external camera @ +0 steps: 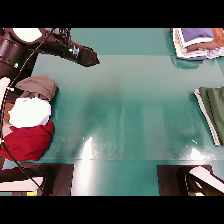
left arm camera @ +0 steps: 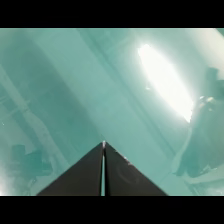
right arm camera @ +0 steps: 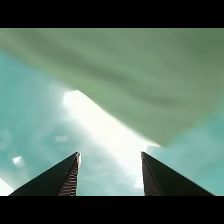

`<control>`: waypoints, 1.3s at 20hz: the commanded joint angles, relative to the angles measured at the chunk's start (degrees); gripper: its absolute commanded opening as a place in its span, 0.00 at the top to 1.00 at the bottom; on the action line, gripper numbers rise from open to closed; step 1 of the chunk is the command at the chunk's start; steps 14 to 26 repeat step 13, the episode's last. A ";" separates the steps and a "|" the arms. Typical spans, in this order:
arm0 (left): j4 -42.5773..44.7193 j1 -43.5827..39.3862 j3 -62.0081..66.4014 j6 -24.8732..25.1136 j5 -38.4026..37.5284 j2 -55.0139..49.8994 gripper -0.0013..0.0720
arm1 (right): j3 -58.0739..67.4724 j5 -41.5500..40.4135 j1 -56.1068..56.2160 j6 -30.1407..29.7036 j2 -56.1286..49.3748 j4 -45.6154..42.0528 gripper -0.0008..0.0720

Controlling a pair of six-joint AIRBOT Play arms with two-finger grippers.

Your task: Fold the shirts.

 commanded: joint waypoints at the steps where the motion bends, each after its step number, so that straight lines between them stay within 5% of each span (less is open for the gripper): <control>1: -0.37 -0.02 -0.02 0.04 0.52 -0.02 0.95 | -0.26 1.38 7.54 0.22 0.11 12.07 0.39; 3: -0.37 -0.02 -0.02 0.04 1.77 -0.02 0.95 | -0.26 1.49 15.17 0.22 0.11 12.55 0.42; 5: -0.37 -0.02 0.00 0.04 2.69 -0.02 0.95 | -0.26 1.51 22.64 0.20 0.11 12.22 0.97; 12: -0.37 -0.02 0.00 0.04 5.40 -0.02 0.95 | -0.26 -1.27 38.73 0.04 0.11 11.78 0.97; 26: -0.37 -0.02 0.00 0.04 5.40 -0.02 0.95 | -0.26 -1.25 39.41 0.04 0.11 11.78 0.97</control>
